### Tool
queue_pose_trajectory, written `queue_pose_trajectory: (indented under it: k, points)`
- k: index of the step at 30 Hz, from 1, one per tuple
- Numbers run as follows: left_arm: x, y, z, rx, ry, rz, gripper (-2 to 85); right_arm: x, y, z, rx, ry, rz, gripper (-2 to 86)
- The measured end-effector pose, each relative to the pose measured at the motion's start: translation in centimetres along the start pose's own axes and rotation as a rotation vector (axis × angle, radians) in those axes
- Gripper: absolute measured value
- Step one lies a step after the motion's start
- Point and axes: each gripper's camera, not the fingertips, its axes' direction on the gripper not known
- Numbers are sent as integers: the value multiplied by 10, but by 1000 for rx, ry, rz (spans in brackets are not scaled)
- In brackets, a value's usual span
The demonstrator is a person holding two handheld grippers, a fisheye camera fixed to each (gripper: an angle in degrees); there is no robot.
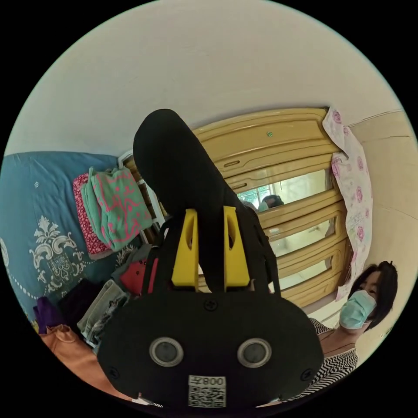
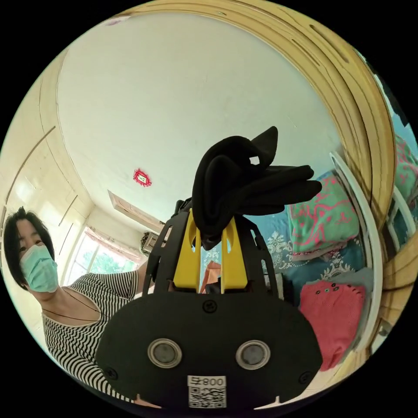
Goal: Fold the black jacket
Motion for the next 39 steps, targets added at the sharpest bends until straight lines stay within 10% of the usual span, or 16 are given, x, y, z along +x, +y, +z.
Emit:
queue_pose_trajectory:
  k: [14, 32, 39]
  points:
    - [-232, -68, 251, -133, -402, -292, 97, 393, 42, 162, -399, 392, 349, 89]
    - [-214, -80, 365, -217, -671, 171, 11, 273, 158, 160, -132, 587, 38, 22]
    - [-283, -92, 400, -296, -859, 114, 2, 359, 112, 288, -403, 729, 52, 3]
